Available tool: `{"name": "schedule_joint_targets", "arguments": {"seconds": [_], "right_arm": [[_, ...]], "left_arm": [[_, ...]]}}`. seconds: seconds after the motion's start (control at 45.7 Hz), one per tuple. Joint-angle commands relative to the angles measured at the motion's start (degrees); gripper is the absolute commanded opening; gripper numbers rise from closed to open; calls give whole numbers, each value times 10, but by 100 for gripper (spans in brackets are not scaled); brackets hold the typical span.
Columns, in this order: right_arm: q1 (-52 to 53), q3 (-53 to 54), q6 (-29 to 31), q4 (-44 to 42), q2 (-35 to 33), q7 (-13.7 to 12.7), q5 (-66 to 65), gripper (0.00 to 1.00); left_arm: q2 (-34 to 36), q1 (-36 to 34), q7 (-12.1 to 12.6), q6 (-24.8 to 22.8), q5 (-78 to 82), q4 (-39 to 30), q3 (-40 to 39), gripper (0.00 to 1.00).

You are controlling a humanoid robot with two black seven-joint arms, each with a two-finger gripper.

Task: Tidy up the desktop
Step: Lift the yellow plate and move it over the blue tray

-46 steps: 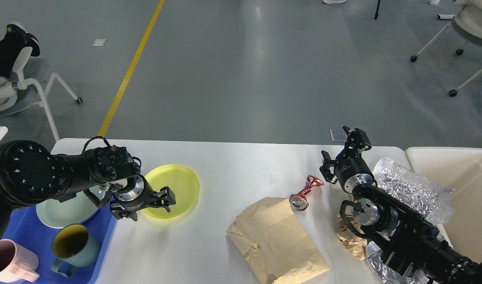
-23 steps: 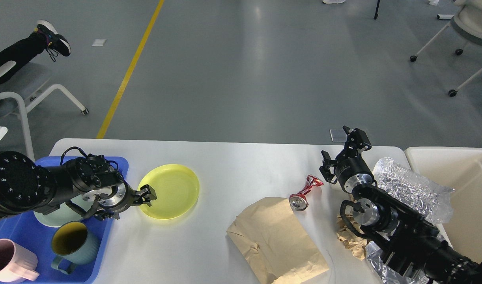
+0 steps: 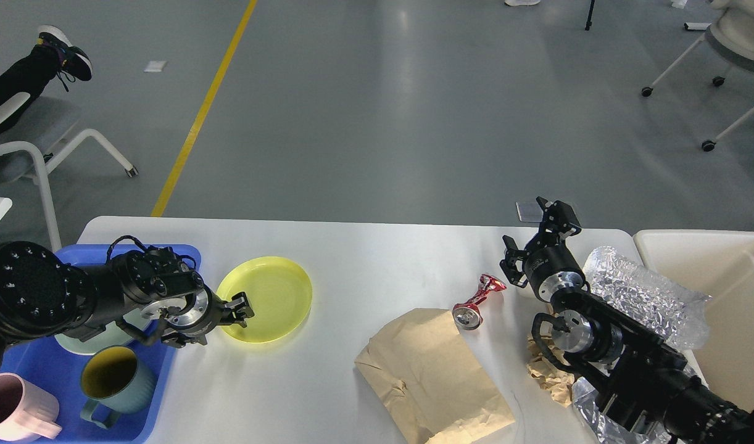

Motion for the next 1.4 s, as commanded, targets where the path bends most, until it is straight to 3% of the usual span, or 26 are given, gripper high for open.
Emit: {"name": "schedule_joint_targets", "arguments": {"seconds": [0.0, 0.197, 0.35, 0.415, 0.874, 1.377], "right_arm": [[0, 0, 0, 0, 0, 0, 0, 100], [0, 0, 0, 0, 0, 0, 0, 100], [0, 0, 0, 0, 0, 0, 0, 100], [0, 0, 0, 0, 0, 0, 0, 100], [0, 0, 0, 0, 0, 0, 0, 100], [0, 0, 0, 0, 0, 0, 0, 100]], "left_arm": [[-1, 1, 0, -6, 0, -1, -1, 55], [-1, 1, 2, -10, 3, -1, 0, 40], [0, 2, 2, -76, 4, 0, 1, 7], [0, 1, 2, -95, 4, 0, 1, 1], [1, -2, 2, -109, 5, 0, 1, 0], [37, -103, 9, -241, 5, -8, 3, 0]]}}
